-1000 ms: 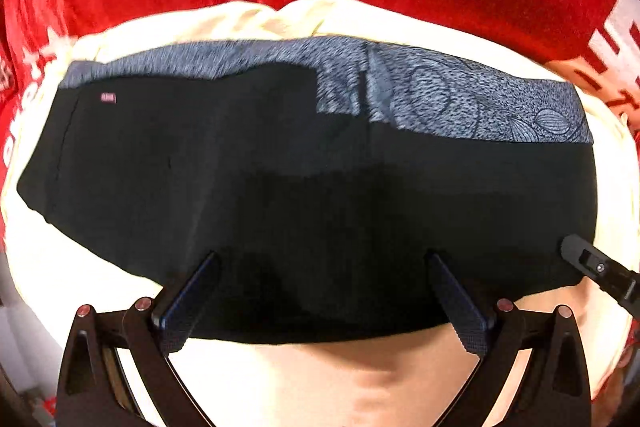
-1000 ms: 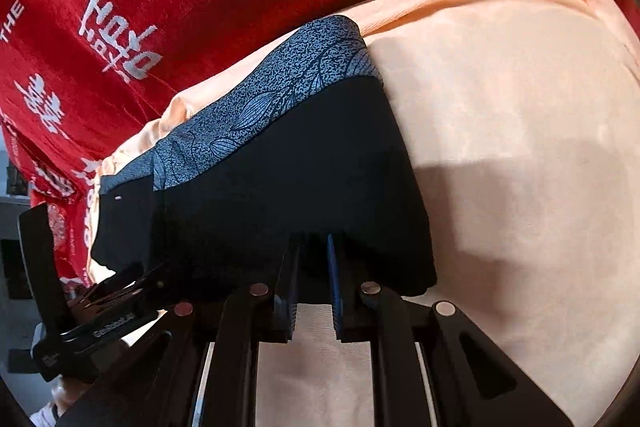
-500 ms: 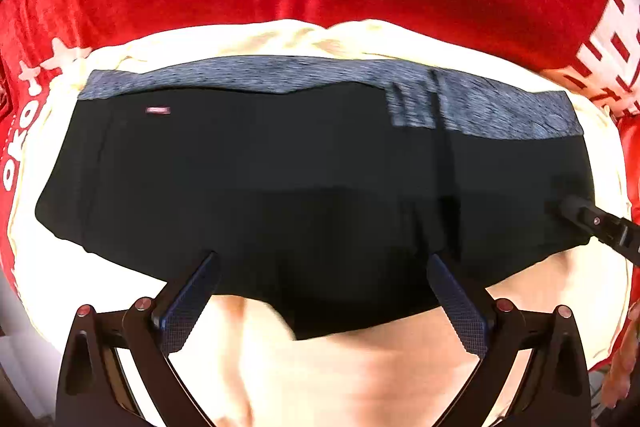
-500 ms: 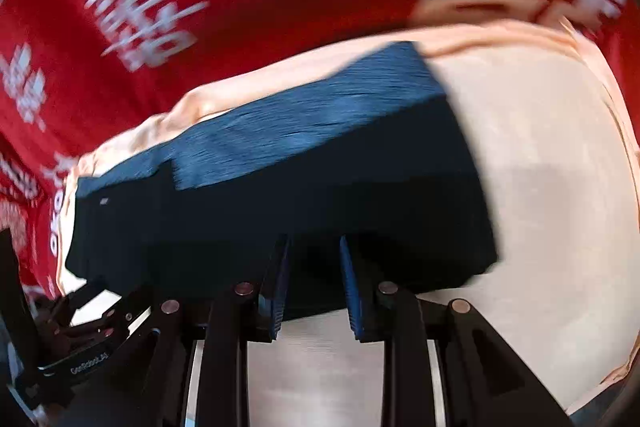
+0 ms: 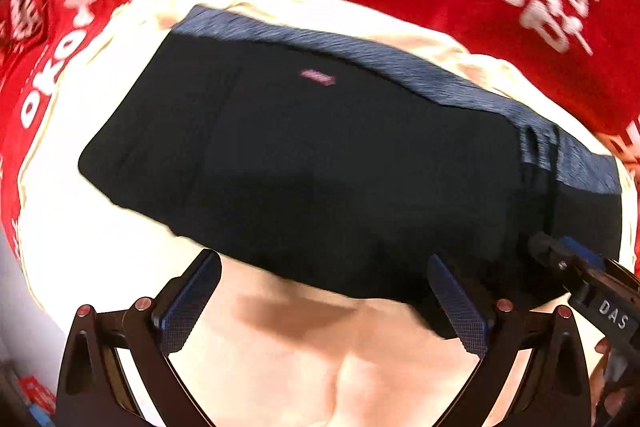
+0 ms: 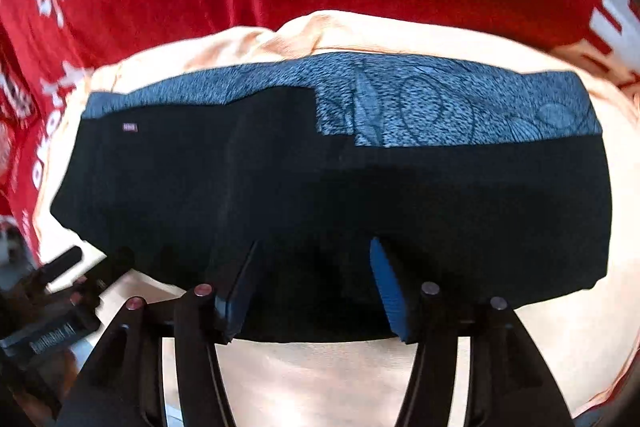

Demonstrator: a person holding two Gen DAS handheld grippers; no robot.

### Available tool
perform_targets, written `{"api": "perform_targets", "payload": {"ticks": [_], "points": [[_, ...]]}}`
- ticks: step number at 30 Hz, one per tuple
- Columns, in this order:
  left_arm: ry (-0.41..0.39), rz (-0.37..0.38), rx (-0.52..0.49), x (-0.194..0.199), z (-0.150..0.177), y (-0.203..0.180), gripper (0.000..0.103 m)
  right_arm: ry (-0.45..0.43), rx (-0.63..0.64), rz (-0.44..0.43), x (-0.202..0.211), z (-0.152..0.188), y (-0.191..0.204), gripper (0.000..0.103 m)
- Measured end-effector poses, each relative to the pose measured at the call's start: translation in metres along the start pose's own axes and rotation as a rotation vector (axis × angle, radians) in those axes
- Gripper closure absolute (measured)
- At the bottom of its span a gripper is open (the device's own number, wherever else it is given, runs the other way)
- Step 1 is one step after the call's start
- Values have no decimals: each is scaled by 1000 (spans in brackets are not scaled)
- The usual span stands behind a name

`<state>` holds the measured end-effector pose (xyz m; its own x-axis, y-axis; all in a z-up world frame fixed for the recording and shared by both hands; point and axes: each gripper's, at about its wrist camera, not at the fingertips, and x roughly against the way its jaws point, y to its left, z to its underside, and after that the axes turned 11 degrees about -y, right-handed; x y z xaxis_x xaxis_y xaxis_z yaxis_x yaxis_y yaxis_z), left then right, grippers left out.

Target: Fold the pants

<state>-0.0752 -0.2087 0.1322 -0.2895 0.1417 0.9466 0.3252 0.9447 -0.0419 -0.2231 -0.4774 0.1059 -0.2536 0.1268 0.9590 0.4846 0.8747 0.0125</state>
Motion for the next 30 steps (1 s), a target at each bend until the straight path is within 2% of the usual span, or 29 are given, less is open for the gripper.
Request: {"api": "perform_targets", "payload": {"ticks": [6, 9, 12, 17, 19, 22, 24, 26, 30], "points": [[3, 16, 26, 0, 10, 28, 0, 17, 56, 46, -2, 4, 8, 37], [3, 22, 45, -19, 10, 34, 0, 15, 68, 70, -4, 4, 12, 35], [11, 31, 88, -23, 11, 50, 0, 15, 92, 86, -7, 5, 20, 30], [18, 48, 148, -22, 12, 77, 0, 19, 127, 101, -10, 7, 26, 29], [-8, 109, 204, -18, 10, 89, 0, 20, 126, 95, -11, 7, 28, 29], [-57, 250, 353, -10, 6, 123, 0, 26, 127, 90, -11, 6, 28, 29], [-79, 293, 426, -4, 1, 145, 0, 25, 126, 91, -13, 8, 30, 29], [-98, 338, 499, -14, -4, 162, 0, 24, 128, 91, -14, 7, 31, 29], [-81, 447, 607, -34, 1, 178, 0, 28, 136, 91, -14, 6, 30, 29]]}}
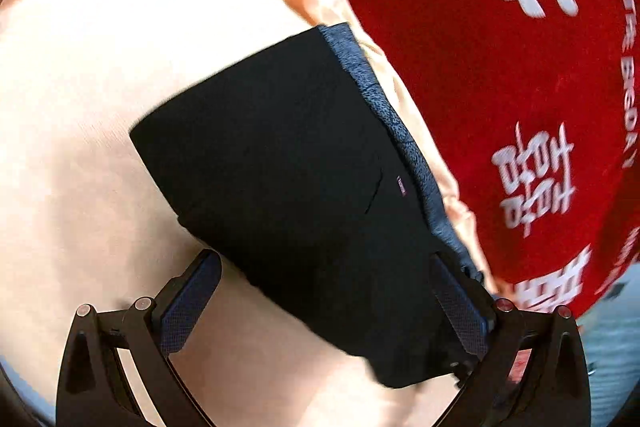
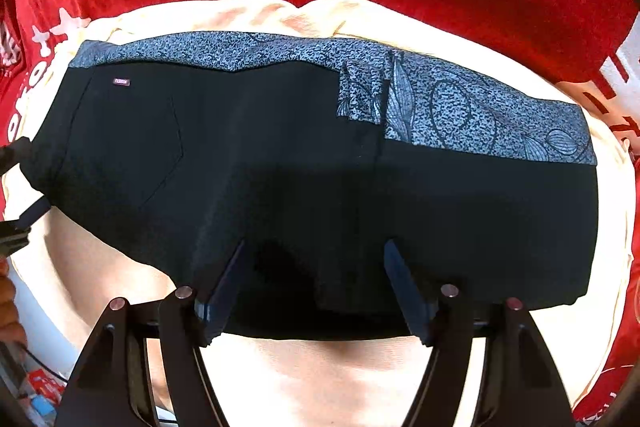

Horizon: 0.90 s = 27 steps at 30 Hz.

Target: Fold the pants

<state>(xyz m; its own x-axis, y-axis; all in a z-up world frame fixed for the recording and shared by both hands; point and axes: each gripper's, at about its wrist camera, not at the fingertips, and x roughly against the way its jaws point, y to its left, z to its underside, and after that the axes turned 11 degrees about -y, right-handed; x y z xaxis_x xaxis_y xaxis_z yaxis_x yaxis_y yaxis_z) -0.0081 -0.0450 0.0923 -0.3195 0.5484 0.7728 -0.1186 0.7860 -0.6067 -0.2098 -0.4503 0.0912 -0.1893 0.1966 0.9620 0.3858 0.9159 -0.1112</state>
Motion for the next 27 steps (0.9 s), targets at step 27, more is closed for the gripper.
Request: {"api": "perform_targets", "payload": {"ticks": [27], "points": [[-82, -287, -167, -60, 8, -50, 40, -17, 24, -53, 23, -22, 4, 29]]}}
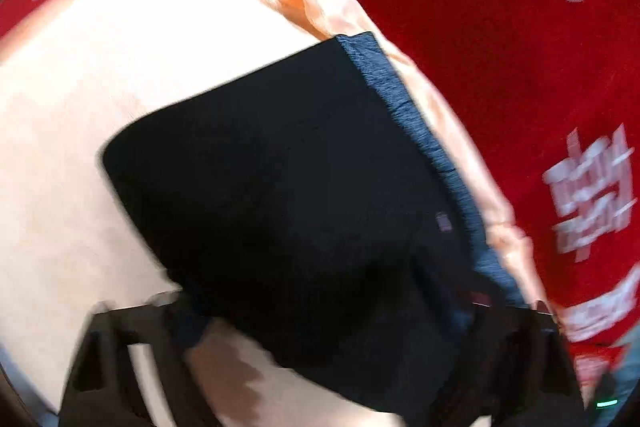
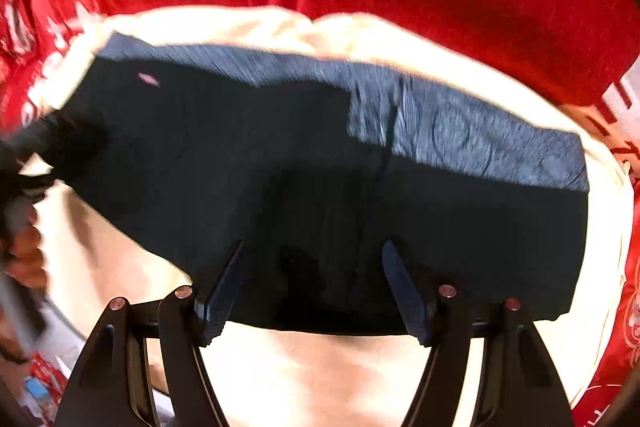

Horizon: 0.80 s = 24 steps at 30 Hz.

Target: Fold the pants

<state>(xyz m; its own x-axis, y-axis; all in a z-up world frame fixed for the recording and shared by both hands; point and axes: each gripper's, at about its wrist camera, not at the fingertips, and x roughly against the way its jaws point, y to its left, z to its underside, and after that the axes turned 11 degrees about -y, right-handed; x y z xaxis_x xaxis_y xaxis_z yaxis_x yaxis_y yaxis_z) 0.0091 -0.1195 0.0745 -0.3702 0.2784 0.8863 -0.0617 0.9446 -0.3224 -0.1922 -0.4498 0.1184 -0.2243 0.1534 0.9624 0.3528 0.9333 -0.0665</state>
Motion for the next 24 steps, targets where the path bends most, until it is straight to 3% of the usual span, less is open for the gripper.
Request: {"api": "perform_targets", "payload": {"ticks": [1, 4, 6, 9, 11, 13, 19, 24], "points": [[-8, -51, -54, 0, 1, -5, 54, -25, -10, -22, 11, -9, 1, 29], [-42, -84, -167, 7, 4, -19, 65, -66, -27, -121, 35, -42, 6, 29], [-89, -121, -290, 13, 12, -35, 66, -54, -45, -208, 40, -69, 14, 29], [-201, -194, -564, 24, 40, -66, 67, -19, -64, -330, 38, -105, 33, 29], [-257, -214, -711, 29, 60, -81, 67, 46, -56, -415, 27, -129, 56, 22], [-286, -223, -803, 30, 74, -88, 67, 125, -26, -478, 11, -146, 88, 22], [-279, -220, -818, 26, 75, -90, 67, 243, 196, -461, -24, -161, 194, 22], [-300, -220, -833, 27, 81, -85, 67, 381, 316, -443, -61, -152, 248, 22]]}}
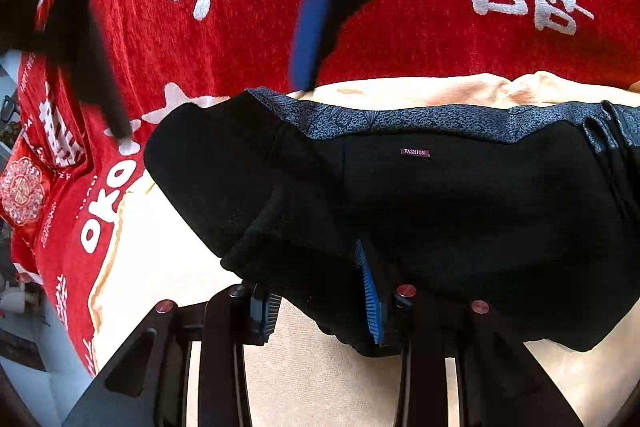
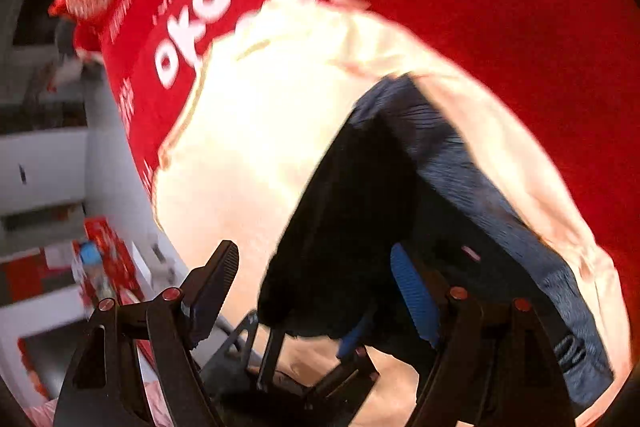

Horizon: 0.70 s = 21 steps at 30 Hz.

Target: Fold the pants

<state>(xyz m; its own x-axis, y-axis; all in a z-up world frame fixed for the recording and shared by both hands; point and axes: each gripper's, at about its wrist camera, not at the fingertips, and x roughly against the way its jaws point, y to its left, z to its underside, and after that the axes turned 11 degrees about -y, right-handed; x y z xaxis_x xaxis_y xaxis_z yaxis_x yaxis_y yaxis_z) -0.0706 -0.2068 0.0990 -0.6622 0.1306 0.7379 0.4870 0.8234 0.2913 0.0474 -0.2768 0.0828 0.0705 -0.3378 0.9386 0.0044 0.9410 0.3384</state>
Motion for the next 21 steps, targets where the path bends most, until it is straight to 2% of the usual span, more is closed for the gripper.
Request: {"api": "perform_targets", "payload": {"ticks": [3, 4, 5, 6, 7, 12, 17, 21], "points": [[-4, 2, 5, 3, 0, 2, 67, 99, 10, 48, -31, -2, 1, 22], [-5, 2, 5, 4, -1, 2, 67, 128, 10, 69, -38, 0, -1, 25], [-8, 2, 2, 5, -1, 1, 67, 145, 8, 78, -43, 2, -5, 33], [-10, 6, -4, 9, -2, -4, 67, 147, 1, 71, -44, 4, -8, 64], [-5, 9, -9, 10, -2, -6, 67, 140, -6, 69, -42, 6, -11, 82], [-52, 34, -52, 29, -11, -18, 67, -2, -31, -7, 4, 32, -29, 85], [-122, 97, -60, 66, -40, -42, 67, -174, -120, -118, 67, 71, -63, 85], [-189, 172, -82, 104, -66, -75, 67, -335, -218, -201, 125, 123, -102, 85]]}}
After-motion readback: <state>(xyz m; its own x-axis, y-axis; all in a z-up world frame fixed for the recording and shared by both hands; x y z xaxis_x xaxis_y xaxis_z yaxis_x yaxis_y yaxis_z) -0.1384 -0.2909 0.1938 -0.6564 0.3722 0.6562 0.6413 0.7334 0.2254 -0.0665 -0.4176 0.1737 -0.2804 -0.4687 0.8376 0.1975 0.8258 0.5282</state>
